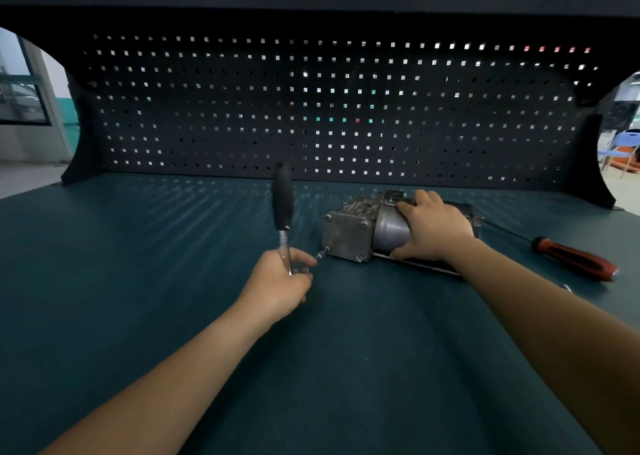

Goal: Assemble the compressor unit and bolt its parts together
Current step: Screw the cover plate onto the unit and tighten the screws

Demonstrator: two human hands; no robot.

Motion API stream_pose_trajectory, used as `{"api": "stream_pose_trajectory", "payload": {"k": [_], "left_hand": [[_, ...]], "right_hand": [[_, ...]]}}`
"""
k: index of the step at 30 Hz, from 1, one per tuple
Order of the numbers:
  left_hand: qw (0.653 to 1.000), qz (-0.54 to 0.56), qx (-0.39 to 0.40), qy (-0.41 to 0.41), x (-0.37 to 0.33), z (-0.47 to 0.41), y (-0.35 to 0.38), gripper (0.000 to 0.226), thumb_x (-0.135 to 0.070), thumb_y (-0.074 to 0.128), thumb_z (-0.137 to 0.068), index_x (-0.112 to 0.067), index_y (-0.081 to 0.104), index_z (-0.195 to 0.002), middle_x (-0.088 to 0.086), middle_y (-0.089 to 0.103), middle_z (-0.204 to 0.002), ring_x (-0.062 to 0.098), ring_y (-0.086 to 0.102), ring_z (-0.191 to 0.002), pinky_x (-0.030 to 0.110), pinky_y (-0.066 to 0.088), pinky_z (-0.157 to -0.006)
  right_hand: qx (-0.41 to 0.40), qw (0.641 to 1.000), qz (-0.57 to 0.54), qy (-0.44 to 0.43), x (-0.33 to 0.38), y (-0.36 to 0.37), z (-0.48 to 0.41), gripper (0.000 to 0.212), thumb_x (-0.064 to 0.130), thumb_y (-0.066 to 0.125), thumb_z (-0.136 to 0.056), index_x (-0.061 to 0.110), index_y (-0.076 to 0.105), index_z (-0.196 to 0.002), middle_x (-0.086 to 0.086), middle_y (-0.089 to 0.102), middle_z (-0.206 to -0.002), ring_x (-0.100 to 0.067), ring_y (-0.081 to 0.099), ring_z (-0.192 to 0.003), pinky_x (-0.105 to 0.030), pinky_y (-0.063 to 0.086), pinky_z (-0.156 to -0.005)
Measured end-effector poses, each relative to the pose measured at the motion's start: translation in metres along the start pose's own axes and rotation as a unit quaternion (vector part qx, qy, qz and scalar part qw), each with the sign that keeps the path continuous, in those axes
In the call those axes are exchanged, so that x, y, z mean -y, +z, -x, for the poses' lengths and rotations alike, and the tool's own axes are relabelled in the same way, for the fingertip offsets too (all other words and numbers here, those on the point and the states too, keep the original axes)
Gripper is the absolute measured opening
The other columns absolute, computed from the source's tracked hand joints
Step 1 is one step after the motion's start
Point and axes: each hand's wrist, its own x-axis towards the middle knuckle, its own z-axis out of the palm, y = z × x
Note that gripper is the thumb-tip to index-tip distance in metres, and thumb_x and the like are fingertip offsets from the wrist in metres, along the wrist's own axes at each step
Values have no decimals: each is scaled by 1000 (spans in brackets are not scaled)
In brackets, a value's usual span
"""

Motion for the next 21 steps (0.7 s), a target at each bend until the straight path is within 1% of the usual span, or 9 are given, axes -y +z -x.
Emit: {"api": "stream_pose_trajectory", "payload": {"k": [3,6,9,11,13,16,17,18,21], "left_hand": [[982,-165,-3,92,4,1,2,30,1,46,-83,-25,59,-86,-5,60,-85,16,59,-84,25,47,-72],[944,-283,11,166,8,4,3,32,0,44,-83,-24,61,-96,-4,61,-88,17,56,-77,29,48,-67],[934,-316,18,169,10,2,3,35,1,42,-83,-23,63,-99,1,63,-102,22,60,-89,35,51,-74],[977,-192,0,96,6,-3,4,35,4,41,-85,-19,64,-99,3,62,-97,20,60,-87,25,49,-63],[993,97,-9,-61,-3,-7,3,33,9,39,-86,-8,62,-101,11,61,-86,16,61,-78,15,40,-43],[848,476,8,-232,-11,-8,-8,30,11,31,-89,-1,54,-103,25,57,-108,9,59,-107,8,32,-34],[826,508,9,-245,-11,-7,-10,30,10,30,-90,-1,53,-105,29,54,-116,4,61,-102,7,32,-34],[835,495,13,-241,-10,-6,-11,29,11,31,-90,-1,54,-105,30,54,-116,1,63,-92,7,33,-35],[922,348,1,-172,-11,-2,-3,36,15,39,-85,-8,61,-102,24,61,-89,2,60,-58,9,35,-36]], "right_hand": [[2,1000,0,2,0,0,0,84,58,66,-70,17,37,-137,-10,38,-126,-28,35,-119,-36,42,-86],[2,1000,0,3,0,0,0,83,59,66,-71,17,37,-137,-9,38,-125,-27,36,-119,-36,42,-86],[3,1000,-2,2,0,-1,1,83,58,66,-71,17,37,-137,-9,39,-125,-27,36,-119,-36,41,-85],[5,1000,1,3,0,-1,0,84,58,66,-71,17,36,-137,-10,38,-126,-28,35,-120,-36,41,-86],[6,1000,1,4,0,0,0,84,58,66,-71,17,36,-138,-10,38,-126,-28,35,-120,-36,41,-86],[4,1000,-2,2,0,1,0,83,58,66,-71,17,37,-137,-10,38,-126,-28,35,-120,-36,41,-86],[3,1000,-2,1,-1,1,0,83,58,66,-71,16,37,-137,-10,38,-126,-28,35,-119,-36,41,-85],[2,1000,-1,1,-1,1,0,83,58,66,-70,16,38,-136,-10,39,-125,-28,36,-119,-36,41,-84],[1,1000,0,3,-1,1,0,84,59,67,-70,16,38,-136,-10,39,-125,-28,36,-119,-36,41,-83]]}}
